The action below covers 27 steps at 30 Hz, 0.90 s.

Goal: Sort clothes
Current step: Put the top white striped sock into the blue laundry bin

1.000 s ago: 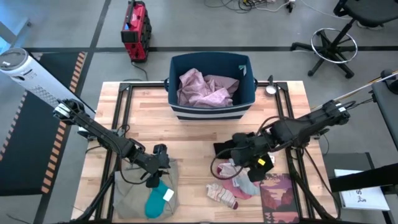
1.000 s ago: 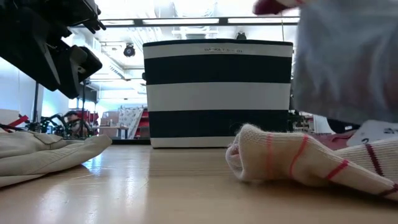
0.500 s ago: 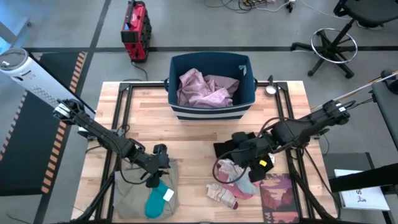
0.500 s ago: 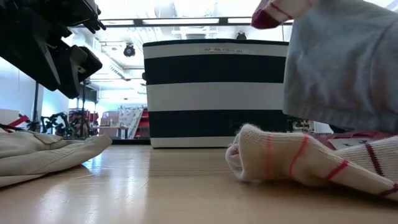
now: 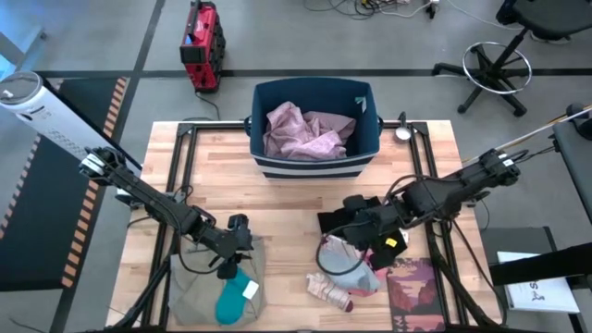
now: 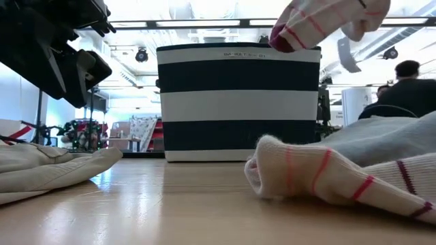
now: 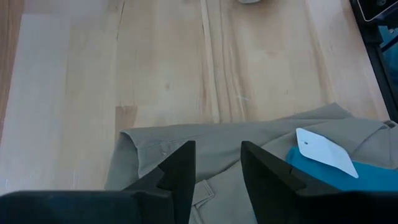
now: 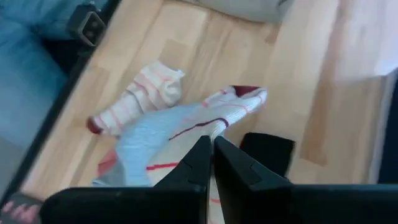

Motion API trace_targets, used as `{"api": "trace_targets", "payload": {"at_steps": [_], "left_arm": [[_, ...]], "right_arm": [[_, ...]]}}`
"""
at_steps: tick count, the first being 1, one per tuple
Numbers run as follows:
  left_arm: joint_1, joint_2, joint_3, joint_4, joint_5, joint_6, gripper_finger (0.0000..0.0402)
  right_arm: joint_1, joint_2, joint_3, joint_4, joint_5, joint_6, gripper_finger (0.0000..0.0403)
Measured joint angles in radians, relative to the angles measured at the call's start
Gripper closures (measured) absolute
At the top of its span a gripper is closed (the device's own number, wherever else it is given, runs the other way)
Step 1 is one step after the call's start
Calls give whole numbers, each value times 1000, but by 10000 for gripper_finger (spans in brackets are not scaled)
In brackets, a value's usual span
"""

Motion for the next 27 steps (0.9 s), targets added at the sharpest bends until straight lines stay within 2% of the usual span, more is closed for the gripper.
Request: {"api": "trace_targets", "payload": {"at_steps": [1,4,6,8,10,14,20,27], "left_arm": [[0,0,0,1,0,0,286],[0,0,0,8,0,5,286],[0,0,0,18,0,4,287],[0,0,0,27,0,9,287],[0,0,0,39,0,22,287],[3,0,0,48,-18,38,287],[5,0,0,50,-25,38,287],[16,0,0,82,-69,75,288]], "right_arm": [[1,0,0,7,87,-15,402],[-8,-10,6,13,468,-30,403],[-30,-18,16,25,664,-51,403],[-63,-25,23,65,765,-80,403],[-108,-30,23,143,796,-145,403],[-234,-51,24,300,735,-276,403],[-496,-53,25,437,407,-290,403],[-765,-10,22,413,152,-220,403]]}}
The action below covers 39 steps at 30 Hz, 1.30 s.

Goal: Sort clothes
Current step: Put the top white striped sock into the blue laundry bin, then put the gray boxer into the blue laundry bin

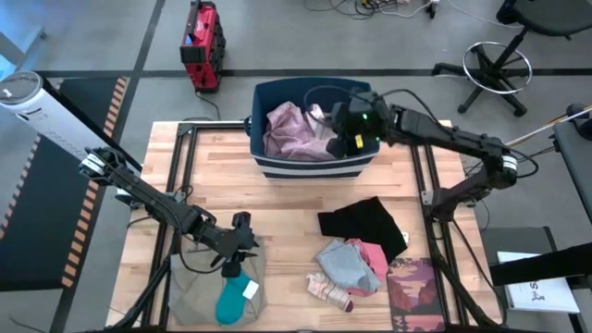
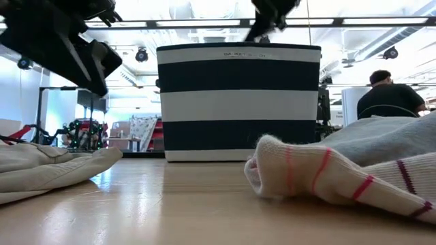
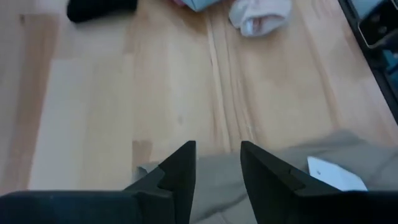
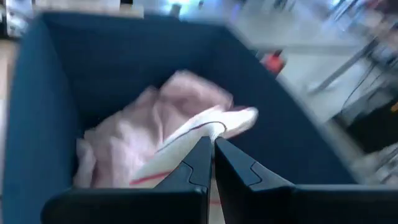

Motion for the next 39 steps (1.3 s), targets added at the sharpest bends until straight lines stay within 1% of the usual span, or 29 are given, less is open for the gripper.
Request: {"api": "trace_targets", "payload": {"at_steps": [2,5,9,12,16,19,21,24,26,28,34,36,39], "left_arm": [[18,0,0,23,1,10,288],[48,0,0,35,1,27,288],[95,0,0,60,47,83,288],[131,0,0,101,105,135,288],[170,0,0,157,171,201,288],[193,0,-3,186,185,245,288],[205,0,-15,226,184,270,288],[214,-1,-60,403,180,314,288],[220,-1,-113,541,180,351,291],[234,-1,-169,645,182,359,299],[273,0,-286,829,174,286,335],[273,0,-307,878,174,292,345],[273,0,-319,898,169,313,359]], "right_arm": [[-54,22,0,-2,-69,42,403],[-117,55,1,-53,-156,52,401],[-142,94,0,-89,-200,55,379],[-138,93,0,-94,-201,45,344],[-120,63,0,-88,-190,25,282],[-107,21,0,-91,-191,28,233],[-90,-14,0,-132,-190,7,206],[-33,-73,0,-182,-191,-10,177],[14,-108,0,-222,-193,-8,170],[69,-144,0,-246,-188,14,168],[274,-215,-31,-307,-190,121,178],[345,-221,-58,-306,-186,163,183],[439,-220,-115,-310,-171,227,189]]}}
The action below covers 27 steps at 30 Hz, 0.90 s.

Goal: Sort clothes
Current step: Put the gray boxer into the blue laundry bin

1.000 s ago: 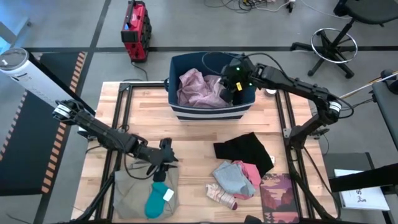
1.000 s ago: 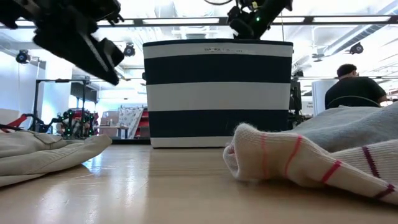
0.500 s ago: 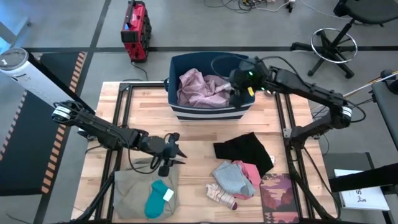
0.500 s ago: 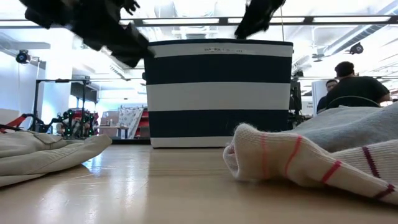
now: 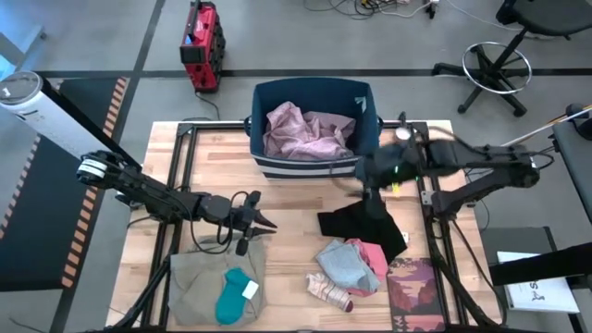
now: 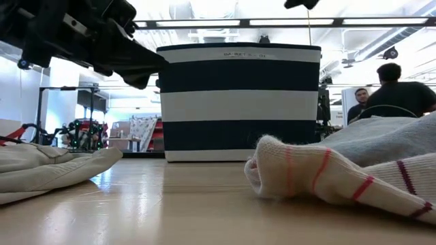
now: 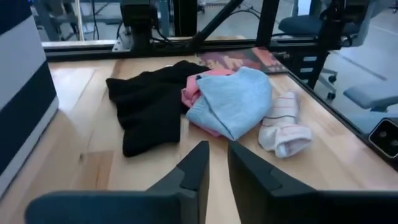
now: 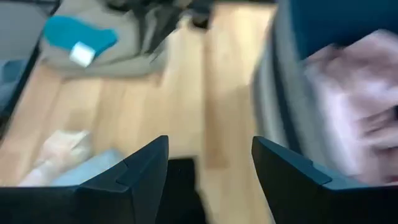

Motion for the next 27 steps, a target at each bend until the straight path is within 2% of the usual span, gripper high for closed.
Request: {"api": "trace_targets", "payload": {"at_steps": [5,12,19,27], "left_arm": [[0,0,-3,-3,-70,8,370],[11,0,-4,-3,-74,25,376],[20,0,-4,0,-119,34,375],[21,0,-4,3,-123,34,379]], "right_arm": [[119,2,-123,-11,1,149,186],[256,1,-300,60,0,342,161],[300,47,-422,212,-37,388,136],[300,188,-438,293,-79,348,119]]}}
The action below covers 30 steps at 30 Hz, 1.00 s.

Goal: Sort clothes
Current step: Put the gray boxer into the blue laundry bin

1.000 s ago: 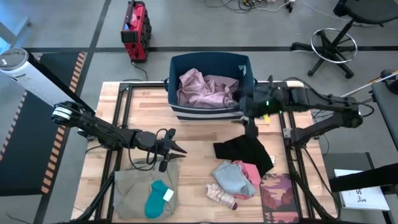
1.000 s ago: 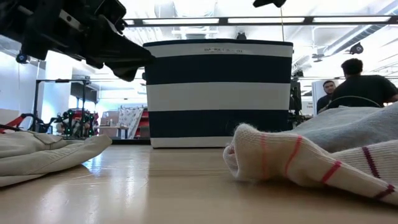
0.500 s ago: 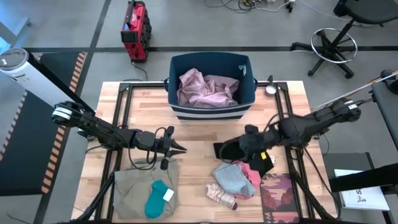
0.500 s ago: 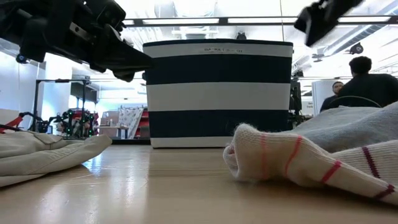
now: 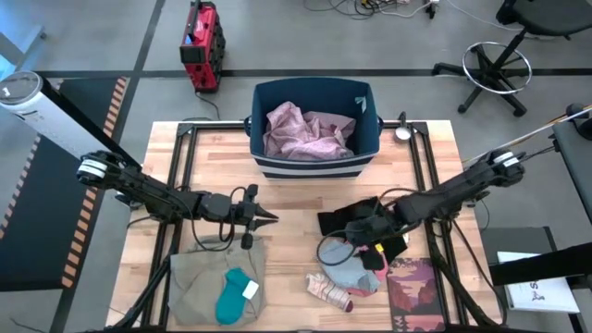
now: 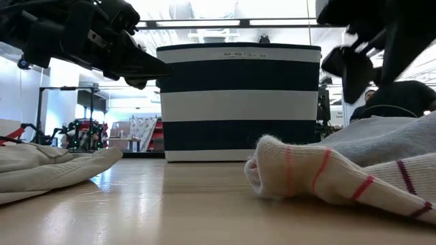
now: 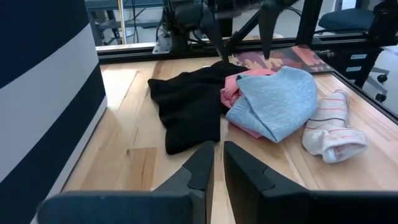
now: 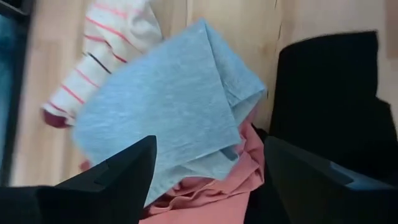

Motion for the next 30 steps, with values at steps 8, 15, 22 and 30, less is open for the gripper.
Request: {"api": "trace_targets", "payload": {"at_steps": [8,15,22,30], "left_arm": [[1,0,0,4,0,1,380],[2,0,-1,19,0,4,380],[2,0,-1,21,0,3,380],[2,0,-1,22,0,1,380]], "right_arm": [[-7,168,3,14,-67,-13,141],[-10,267,58,2,-123,-48,215],[-10,265,161,-90,-119,-141,372],[-12,192,340,-234,10,-261,385]]}}
